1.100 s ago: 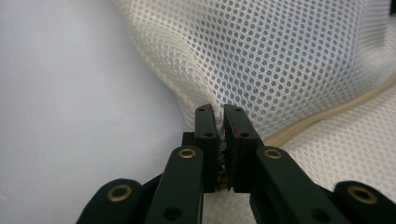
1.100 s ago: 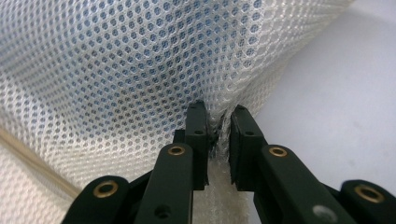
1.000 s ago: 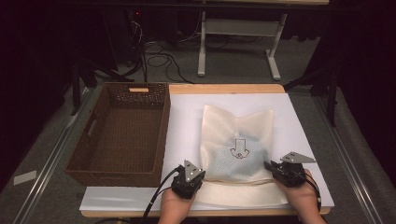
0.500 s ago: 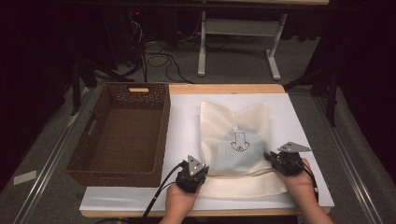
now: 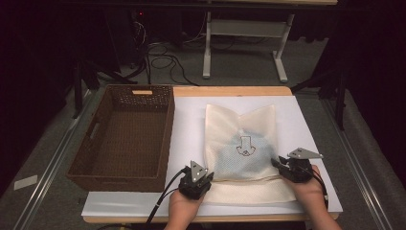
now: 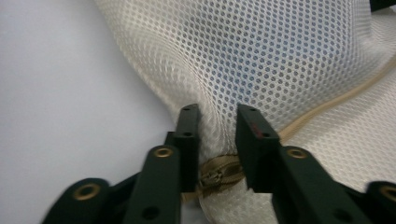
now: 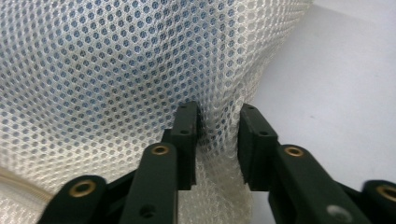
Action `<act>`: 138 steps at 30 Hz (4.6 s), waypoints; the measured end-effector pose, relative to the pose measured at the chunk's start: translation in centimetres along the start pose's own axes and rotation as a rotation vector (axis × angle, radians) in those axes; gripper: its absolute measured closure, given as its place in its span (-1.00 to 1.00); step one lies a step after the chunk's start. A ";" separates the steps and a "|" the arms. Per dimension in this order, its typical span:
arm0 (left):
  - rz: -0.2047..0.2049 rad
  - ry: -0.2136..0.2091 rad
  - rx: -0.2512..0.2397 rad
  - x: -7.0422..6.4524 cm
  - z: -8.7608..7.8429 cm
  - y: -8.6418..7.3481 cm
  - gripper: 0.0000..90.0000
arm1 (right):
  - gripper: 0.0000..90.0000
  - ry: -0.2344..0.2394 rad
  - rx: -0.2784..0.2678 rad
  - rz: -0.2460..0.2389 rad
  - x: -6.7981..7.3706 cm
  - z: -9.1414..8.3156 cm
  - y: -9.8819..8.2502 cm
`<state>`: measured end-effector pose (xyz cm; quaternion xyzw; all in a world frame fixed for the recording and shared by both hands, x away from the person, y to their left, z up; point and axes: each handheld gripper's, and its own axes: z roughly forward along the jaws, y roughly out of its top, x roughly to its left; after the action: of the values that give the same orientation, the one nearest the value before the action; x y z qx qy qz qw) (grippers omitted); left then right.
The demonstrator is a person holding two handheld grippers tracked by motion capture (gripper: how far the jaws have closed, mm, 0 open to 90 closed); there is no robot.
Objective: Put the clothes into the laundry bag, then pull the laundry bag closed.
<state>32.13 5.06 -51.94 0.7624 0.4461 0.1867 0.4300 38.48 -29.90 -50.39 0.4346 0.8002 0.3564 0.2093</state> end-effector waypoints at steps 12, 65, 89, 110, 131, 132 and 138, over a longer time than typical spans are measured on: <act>0.007 0.030 -0.056 0.6 -4.4 0.5 0.78 | 0.39 -0.033 -0.103 0.004 0.5 -3.8 -0.7; -0.034 -0.069 0.098 1.5 -1.7 -0.8 0.61 | 0.46 0.045 -0.141 -0.044 3.7 -5.9 -1.6; -0.055 -0.088 0.070 1.4 -2.8 -0.9 0.54 | 0.47 0.049 -0.146 -0.030 3.6 -5.9 -1.5; -0.065 -0.071 0.121 2.5 -2.0 -1.5 0.41 | 0.47 0.052 -0.161 -0.010 3.1 -5.9 -1.3; -0.015 -0.100 0.133 2.0 -2.0 -1.0 0.80 | 0.47 0.058 -0.162 -0.022 3.4 -6.1 -1.4; -0.024 -0.100 0.125 2.1 -2.3 -1.0 0.79 | 0.47 0.058 -0.160 -0.022 3.3 -6.1 -1.4; -0.036 -0.106 0.070 2.3 -3.6 -0.7 0.79 | 0.47 0.061 -0.160 -0.028 3.3 -6.0 -1.4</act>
<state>30.60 8.86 -50.73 0.7776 0.4427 0.1225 0.4293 32.05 -29.93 -47.57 0.3942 0.7811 0.4295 0.2237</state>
